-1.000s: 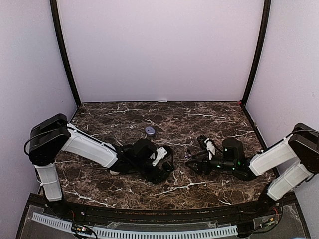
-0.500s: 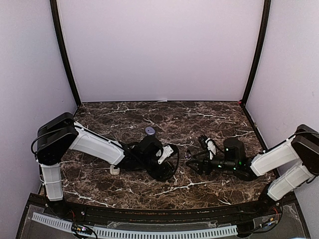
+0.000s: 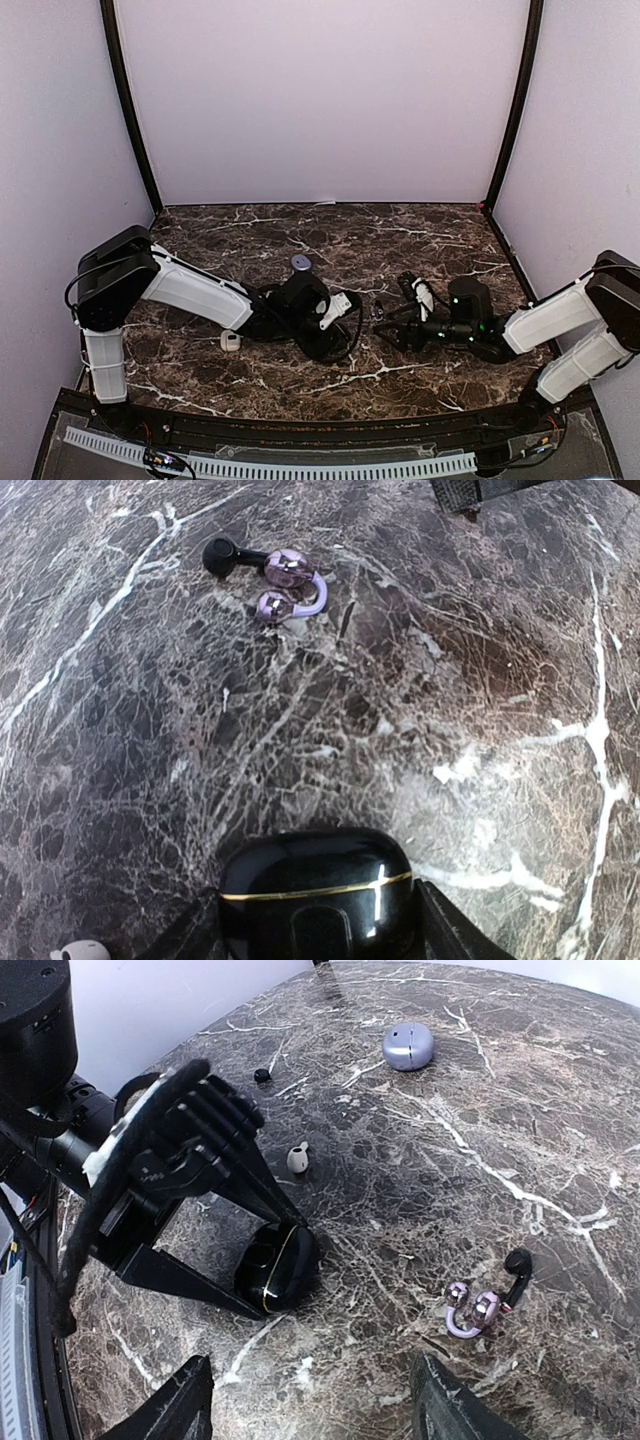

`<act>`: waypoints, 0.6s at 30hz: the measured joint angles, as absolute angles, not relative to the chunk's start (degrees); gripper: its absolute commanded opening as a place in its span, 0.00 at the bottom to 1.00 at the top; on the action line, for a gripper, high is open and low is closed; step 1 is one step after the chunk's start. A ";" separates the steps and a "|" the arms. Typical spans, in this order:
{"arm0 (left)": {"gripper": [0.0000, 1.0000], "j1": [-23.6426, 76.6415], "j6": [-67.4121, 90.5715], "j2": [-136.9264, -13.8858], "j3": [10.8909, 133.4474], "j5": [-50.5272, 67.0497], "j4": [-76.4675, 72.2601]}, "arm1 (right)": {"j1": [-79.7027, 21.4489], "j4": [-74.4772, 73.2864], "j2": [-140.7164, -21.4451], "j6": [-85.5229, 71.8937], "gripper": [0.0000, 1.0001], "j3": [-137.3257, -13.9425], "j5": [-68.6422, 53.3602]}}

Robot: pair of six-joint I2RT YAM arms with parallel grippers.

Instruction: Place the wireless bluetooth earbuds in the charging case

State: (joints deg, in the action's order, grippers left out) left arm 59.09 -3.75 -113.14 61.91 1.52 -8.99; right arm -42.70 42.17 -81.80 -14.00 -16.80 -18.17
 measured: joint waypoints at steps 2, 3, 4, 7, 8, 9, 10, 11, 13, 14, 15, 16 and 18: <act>0.58 59.07 -3.84 -113.23 62.08 1.69 -8.99 | -42.70 41.91 -81.54 -13.98 0.67 -16.80 -18.17; 0.57 59.02 -3.95 -113.25 62.11 1.74 -8.97 | -42.70 41.76 -81.30 -13.98 0.67 -16.80 -18.17; 0.56 59.02 -3.95 -113.25 62.11 1.80 -8.95 | -42.70 41.71 -81.10 -13.96 0.67 -16.80 -18.17; 0.54 58.98 -3.88 -113.23 62.11 2.39 -8.95 | -42.70 41.54 -80.53 -13.72 0.67 -16.80 -18.24; 0.53 58.94 -3.79 -113.19 62.04 2.83 -8.99 | -42.70 41.43 -80.36 -13.58 0.67 -16.80 -18.28; 0.52 58.74 -3.60 -113.03 61.87 3.53 -9.06 | -42.70 41.28 -80.18 -13.47 0.67 -16.80 -18.33; 0.51 58.41 -3.29 -112.60 61.34 4.89 -9.10 | -42.70 41.06 -79.94 -13.26 0.67 -16.80 -18.44; 0.51 58.15 -2.90 -112.03 60.69 6.11 -9.10 | -42.70 40.80 -79.70 -12.88 0.67 -16.80 -18.57; 0.50 57.30 -1.87 -110.41 58.94 9.76 -9.08 | -42.70 40.21 -79.00 -12.23 0.67 -16.80 -18.98; 0.49 56.66 -1.26 -109.43 58.04 12.19 -9.10 | -42.70 39.94 -78.61 -11.81 0.67 -16.80 -19.27; 0.49 56.03 -0.75 -108.68 57.43 14.09 -9.15 | -42.70 39.59 -78.11 -11.31 0.67 -16.84 -19.57; 0.48 55.13 -0.21 -107.83 56.75 16.84 -9.52 | -42.70 39.18 -77.49 -10.74 0.67 -16.97 -19.92; 0.47 52.95 1.30 -106.08 55.24 22.98 -10.55 | -42.70 38.70 -76.66 -9.69 0.67 -17.34 -20.58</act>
